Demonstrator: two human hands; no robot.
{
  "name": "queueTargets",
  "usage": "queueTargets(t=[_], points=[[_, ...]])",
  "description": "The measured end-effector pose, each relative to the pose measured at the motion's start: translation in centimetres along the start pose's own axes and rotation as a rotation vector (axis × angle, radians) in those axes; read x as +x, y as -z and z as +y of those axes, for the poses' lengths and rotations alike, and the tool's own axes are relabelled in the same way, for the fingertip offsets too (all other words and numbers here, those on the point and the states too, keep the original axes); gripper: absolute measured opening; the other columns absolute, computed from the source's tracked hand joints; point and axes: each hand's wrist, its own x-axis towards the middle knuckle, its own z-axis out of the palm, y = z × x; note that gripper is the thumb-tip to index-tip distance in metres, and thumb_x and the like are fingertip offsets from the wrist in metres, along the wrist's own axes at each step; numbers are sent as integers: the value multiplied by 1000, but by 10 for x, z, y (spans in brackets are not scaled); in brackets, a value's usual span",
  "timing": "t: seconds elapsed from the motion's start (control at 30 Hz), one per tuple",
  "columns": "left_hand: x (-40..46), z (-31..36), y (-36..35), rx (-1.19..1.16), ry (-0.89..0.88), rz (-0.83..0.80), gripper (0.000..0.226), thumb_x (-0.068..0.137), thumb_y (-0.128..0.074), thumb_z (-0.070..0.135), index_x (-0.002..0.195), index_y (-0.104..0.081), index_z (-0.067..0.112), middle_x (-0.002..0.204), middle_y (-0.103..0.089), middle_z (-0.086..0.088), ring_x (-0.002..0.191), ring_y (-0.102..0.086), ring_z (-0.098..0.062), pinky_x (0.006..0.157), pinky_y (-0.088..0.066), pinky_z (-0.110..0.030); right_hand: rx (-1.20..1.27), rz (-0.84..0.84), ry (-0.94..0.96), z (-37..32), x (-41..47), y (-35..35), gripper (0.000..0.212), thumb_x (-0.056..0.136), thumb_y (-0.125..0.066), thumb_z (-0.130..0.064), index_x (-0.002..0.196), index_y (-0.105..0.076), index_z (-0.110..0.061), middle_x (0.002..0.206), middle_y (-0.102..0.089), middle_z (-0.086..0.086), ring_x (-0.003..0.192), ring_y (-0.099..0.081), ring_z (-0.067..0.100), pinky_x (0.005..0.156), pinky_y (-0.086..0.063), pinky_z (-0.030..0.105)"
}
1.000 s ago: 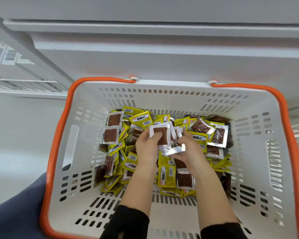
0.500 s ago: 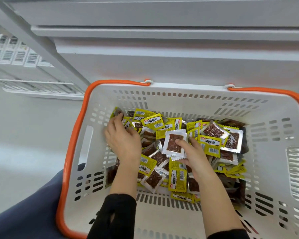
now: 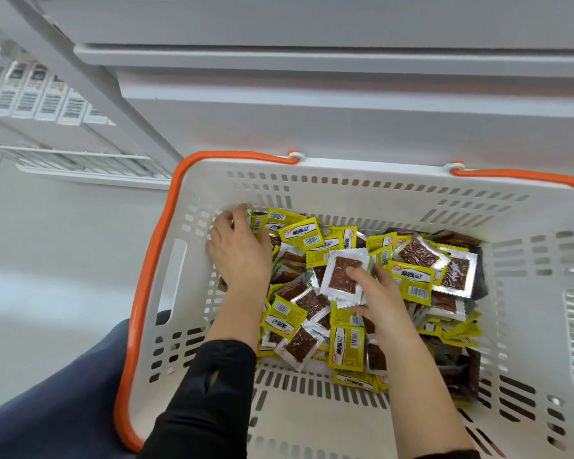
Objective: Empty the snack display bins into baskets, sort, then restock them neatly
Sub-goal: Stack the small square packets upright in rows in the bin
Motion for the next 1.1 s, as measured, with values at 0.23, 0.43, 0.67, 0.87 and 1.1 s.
queueTargets(t=[0.23, 0.43, 0.67, 0.87, 1.1], points=[[2, -2, -2, -40, 69, -63, 31, 101, -43, 22, 125, -61, 18, 100, -71, -11, 87, -65, -31, 67, -46, -34, 22, 7, -15, 2, 1, -2, 54, 90, -63, -23, 140, -43, -20, 121, -62, 5, 105, -62, 20, 64, -51, 28], [-53, 50, 30, -798, 95, -22, 16, 97, -56, 15, 106, -67, 21, 92, -68, 16, 82, -60, 8, 73, -44, -6, 131, 5, 32, -7, -6, -3, 34, 92, -61, -20, 119, -42, -29, 98, -54, -16, 88, -56, 4, 83, -53, 38], [-54, 74, 31, -1219, 479, -393, 57, 92, -65, 27, 139, -45, 0, 117, -65, -6, 100, -65, -18, 74, -58, -29, 299, 49, 143, -15, -9, 7, 41, 91, -65, -24, 128, -47, -26, 114, -56, -11, 92, -61, 3, 72, -55, 29], [-28, 56, 45, -677, 112, -628, 60, 91, -67, 21, 145, -42, 13, 146, -46, 0, 137, -40, -19, 105, -33, -26, 219, -87, 108, -18, -9, 12, 65, 83, -70, -34, 142, -43, -27, 140, -51, -5, 122, -54, 16, 71, -56, 33], [-11, 62, 49, -453, -151, -626, 48, 80, -78, 20, 124, -60, 13, 111, -60, 8, 98, -54, -10, 70, -33, -13, -5, -234, 112, -23, -14, 13, 39, 85, -71, -31, 122, -60, -30, 116, -69, -6, 104, -66, 14, 78, -57, 36]])
